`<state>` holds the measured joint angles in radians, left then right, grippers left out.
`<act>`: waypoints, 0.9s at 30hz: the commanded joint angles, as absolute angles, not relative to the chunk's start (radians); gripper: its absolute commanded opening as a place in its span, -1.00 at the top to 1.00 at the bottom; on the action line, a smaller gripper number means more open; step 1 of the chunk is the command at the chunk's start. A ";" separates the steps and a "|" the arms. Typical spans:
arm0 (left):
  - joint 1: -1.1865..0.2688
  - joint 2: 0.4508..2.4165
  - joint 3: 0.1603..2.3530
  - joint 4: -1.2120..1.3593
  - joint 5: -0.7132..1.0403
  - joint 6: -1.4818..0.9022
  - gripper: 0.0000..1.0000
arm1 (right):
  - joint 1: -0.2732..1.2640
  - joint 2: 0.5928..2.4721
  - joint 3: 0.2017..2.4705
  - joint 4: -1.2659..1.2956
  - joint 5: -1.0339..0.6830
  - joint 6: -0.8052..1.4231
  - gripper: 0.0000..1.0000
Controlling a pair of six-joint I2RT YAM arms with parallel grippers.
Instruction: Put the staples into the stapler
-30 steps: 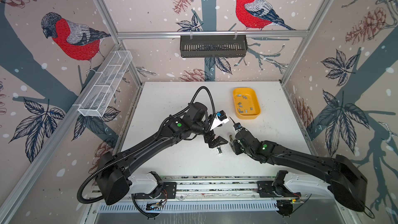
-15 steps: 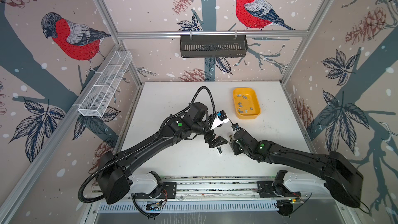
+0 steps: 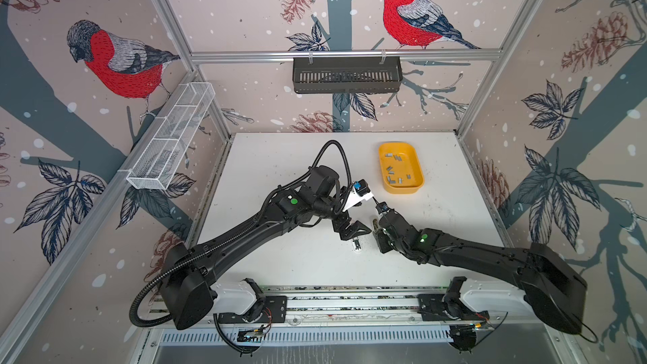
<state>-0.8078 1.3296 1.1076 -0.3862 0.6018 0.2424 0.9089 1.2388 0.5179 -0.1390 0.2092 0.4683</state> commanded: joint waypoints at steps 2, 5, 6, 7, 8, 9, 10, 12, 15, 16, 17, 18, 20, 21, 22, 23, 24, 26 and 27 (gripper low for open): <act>-0.807 1.329 1.114 -0.393 0.618 0.253 -0.97 | 0.910 1.246 0.513 -0.120 0.222 0.466 0.75; -0.807 1.328 1.115 -0.393 0.620 0.254 -0.97 | 0.910 1.247 0.505 -0.114 0.220 0.468 0.75; -0.807 1.328 1.114 -0.394 0.621 0.254 -0.97 | 0.910 1.247 0.503 -0.113 0.219 0.470 0.75; -0.807 1.329 1.115 -0.393 0.621 0.255 -0.97 | 0.911 1.248 0.502 -0.111 0.219 0.471 0.75; -0.807 1.328 1.115 -0.393 0.621 0.255 -0.97 | 0.910 1.249 0.500 -0.110 0.219 0.471 0.75; -0.807 1.328 1.115 -0.393 0.621 0.255 -0.97 | 0.910 1.249 0.499 -0.109 0.221 0.473 0.75; -0.806 1.330 1.115 -0.393 0.621 0.256 -0.97 | 0.911 1.249 0.497 -0.107 0.221 0.474 0.75; -0.807 1.330 1.116 -0.394 0.622 0.255 -0.97 | 0.911 1.249 0.495 -0.107 0.221 0.475 0.75; -0.807 1.329 1.116 -0.396 0.623 0.255 -0.97 | 0.913 1.248 0.494 -0.105 0.222 0.477 0.75; -0.807 1.330 1.115 -0.395 0.621 0.255 -0.97 | 0.913 1.249 0.493 -0.105 0.222 0.477 0.74; -0.807 1.331 1.115 -0.395 0.620 0.255 -0.97 | 0.913 1.249 0.492 -0.105 0.223 0.479 0.74; -0.807 1.330 1.115 -0.396 0.621 0.255 -0.97 | 0.913 1.249 0.492 -0.105 0.222 0.479 0.73; -0.807 1.330 1.116 -0.395 0.620 0.255 -0.97 | 0.914 1.249 0.491 -0.105 0.223 0.481 0.71; -0.807 1.330 1.116 -0.395 0.622 0.255 -0.97 | 0.913 1.249 0.491 -0.106 0.222 0.480 0.70; -0.807 1.330 1.115 -0.394 0.620 0.255 -0.97 | 0.915 1.249 0.491 -0.105 0.223 0.481 0.69; -0.807 1.330 1.115 -0.395 0.622 0.255 -0.97 | 0.915 1.249 0.490 -0.105 0.223 0.483 0.67; -0.806 1.330 1.116 -0.394 0.621 0.255 -0.97 | 0.916 1.248 0.491 -0.104 0.223 0.482 0.66; -0.807 1.331 1.115 -0.395 0.622 0.255 -0.97 | 0.917 1.249 0.490 -0.104 0.225 0.482 0.64; -0.807 1.331 1.115 -0.395 0.622 0.255 -0.97 | 0.917 1.249 0.491 -0.104 0.225 0.482 0.63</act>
